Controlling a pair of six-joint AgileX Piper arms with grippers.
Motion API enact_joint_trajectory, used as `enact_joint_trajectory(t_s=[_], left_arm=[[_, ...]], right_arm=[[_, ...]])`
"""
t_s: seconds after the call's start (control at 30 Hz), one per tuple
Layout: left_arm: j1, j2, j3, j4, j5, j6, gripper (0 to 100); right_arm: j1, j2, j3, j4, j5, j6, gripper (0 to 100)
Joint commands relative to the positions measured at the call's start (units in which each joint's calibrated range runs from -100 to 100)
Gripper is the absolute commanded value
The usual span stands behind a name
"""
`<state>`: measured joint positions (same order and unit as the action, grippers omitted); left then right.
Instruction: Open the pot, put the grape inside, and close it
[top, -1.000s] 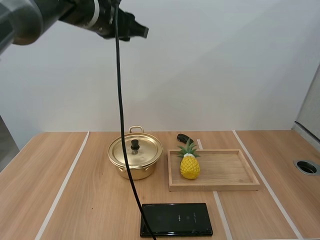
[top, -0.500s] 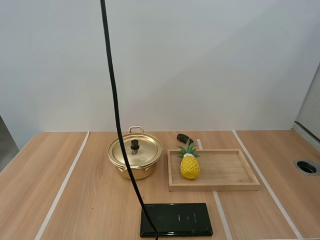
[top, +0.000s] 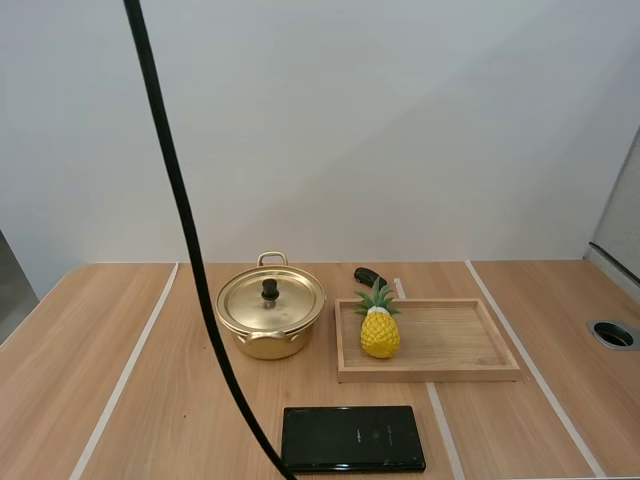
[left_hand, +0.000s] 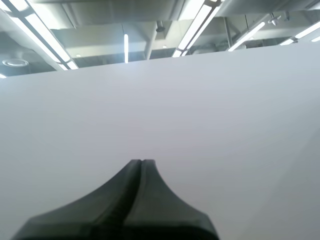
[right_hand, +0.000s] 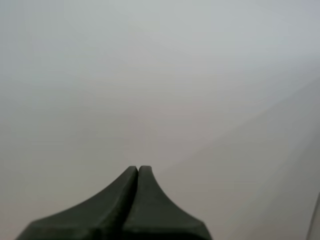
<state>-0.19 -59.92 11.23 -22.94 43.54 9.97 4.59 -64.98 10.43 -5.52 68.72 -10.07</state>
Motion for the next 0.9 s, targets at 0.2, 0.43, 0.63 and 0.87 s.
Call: enact_joint_trajectory(t_s=[0.2, 0.43, 0.63, 0.87], left_arm=[[0.8, -16.9, 25.0, 2.4, -22.5, -1.6, 0], [0.8, -27.9, 38.9, 2.4, -24.3, -2.8, 0], [0.8, -35.8, 44.6, 2.4, -28.0, -2.8, 0], [0.8, -39.2, 45.6, 2.4, -27.1, -4.2, 0]], right_arm=[[-0.2, -7.5, 11.6, -0.5, -8.2, -0.3, 0], [-0.2, -17.0, 23.3, 1.8, -16.3, 0.0, 0], [-0.2, -27.9, 32.5, 2.7, -19.3, 0.0, 0], [-0.2, -35.0, 35.9, 2.8, -18.8, 0.0, 0]])
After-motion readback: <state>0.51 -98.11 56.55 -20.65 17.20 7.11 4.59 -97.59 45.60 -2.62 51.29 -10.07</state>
